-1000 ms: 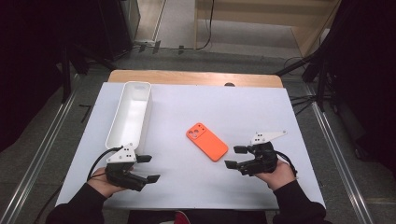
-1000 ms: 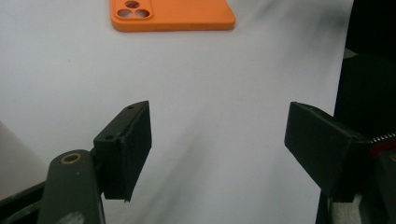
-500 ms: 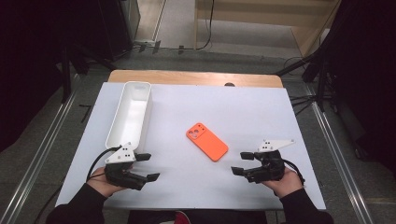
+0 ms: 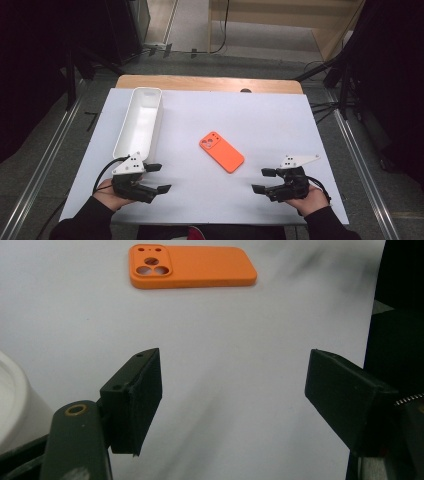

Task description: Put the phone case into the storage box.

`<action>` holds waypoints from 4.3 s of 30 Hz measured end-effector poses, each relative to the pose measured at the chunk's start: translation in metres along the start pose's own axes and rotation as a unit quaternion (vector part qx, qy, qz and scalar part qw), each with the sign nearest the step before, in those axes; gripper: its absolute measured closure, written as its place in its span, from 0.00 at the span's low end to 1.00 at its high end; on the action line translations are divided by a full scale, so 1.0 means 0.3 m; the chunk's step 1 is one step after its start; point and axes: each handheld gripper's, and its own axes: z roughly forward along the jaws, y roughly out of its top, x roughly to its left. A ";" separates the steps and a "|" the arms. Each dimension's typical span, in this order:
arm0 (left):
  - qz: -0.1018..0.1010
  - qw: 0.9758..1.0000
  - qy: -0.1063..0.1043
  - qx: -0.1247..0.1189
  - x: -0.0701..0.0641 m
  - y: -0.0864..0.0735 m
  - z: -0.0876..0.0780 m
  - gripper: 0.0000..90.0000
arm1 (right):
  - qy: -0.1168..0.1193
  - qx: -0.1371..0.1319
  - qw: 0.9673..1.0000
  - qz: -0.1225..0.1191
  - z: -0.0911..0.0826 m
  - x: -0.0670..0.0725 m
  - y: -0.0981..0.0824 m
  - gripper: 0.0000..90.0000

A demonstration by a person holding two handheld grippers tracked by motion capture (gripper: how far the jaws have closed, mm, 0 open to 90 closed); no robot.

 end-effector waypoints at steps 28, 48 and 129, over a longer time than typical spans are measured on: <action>-0.003 1.000 -0.003 0.003 0.003 0.001 -0.001 0.26 | -0.034 -0.009 0.999 0.006 0.028 -0.048 0.144 0.17; -0.004 1.000 -0.001 0.005 0.004 0.000 -0.001 0.26 | -0.056 -0.024 0.998 0.019 0.075 -0.084 0.217 0.11; -0.003 1.000 -0.004 0.011 0.006 -0.002 -0.003 0.26 | -0.098 0.071 0.993 -0.014 0.376 -0.060 0.359 0.11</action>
